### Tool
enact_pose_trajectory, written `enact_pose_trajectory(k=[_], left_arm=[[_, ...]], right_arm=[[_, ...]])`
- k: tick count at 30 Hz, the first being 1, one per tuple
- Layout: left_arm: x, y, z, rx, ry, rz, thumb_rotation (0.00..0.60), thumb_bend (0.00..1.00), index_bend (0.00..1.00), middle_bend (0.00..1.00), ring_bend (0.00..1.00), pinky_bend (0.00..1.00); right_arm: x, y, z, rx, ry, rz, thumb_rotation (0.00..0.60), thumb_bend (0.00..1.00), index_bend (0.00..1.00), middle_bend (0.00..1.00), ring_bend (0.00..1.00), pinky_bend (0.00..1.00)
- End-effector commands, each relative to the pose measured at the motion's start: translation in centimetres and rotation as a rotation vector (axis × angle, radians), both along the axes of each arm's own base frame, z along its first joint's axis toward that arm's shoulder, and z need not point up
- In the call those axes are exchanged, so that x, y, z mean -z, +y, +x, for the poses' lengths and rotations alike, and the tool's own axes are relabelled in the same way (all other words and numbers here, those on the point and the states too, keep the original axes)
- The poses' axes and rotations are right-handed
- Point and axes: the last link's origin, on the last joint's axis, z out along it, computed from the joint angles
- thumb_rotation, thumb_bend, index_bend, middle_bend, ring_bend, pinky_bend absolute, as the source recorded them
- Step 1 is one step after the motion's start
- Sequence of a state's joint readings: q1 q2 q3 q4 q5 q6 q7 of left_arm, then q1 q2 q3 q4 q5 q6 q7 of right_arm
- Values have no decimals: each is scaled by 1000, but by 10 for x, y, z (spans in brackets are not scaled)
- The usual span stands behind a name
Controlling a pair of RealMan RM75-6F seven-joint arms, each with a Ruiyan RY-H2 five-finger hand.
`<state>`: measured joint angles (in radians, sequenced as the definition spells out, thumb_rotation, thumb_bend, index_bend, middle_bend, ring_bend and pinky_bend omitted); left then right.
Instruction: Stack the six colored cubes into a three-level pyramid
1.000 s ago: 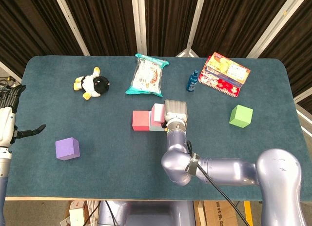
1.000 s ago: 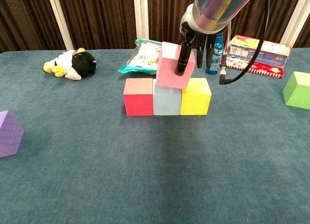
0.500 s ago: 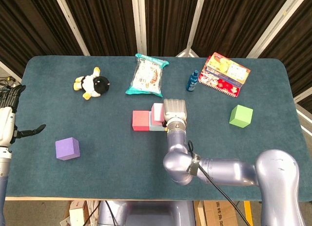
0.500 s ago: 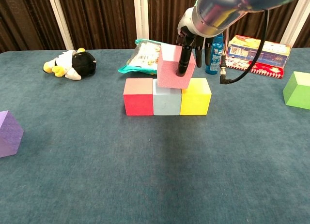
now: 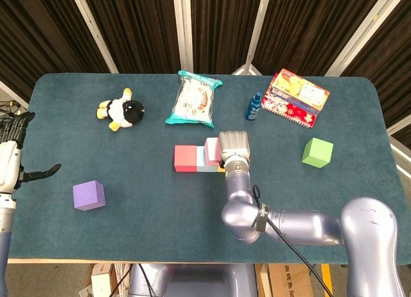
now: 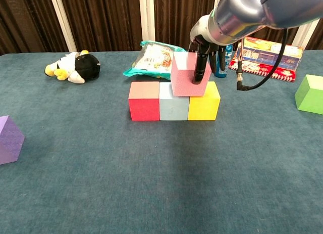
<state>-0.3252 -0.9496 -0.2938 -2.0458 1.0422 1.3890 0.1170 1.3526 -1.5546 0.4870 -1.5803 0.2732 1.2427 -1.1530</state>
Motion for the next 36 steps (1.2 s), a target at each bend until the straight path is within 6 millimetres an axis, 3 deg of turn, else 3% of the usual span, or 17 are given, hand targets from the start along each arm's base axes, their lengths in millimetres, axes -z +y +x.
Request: enact_pose_trajectory(k=[1, 36], left_arm=[[0, 0, 0, -1, 1, -1, 600, 123, 0, 20, 0, 42], [-1, 0, 1, -2, -3, -1, 600, 122, 0, 18, 0, 44]], right_arm=[[-1, -1, -1, 3, 5, -2, 600, 308, 539, 552, 527, 446], [0, 0, -5, 8, 42, -4, 600, 308, 535, 552, 527, 446]])
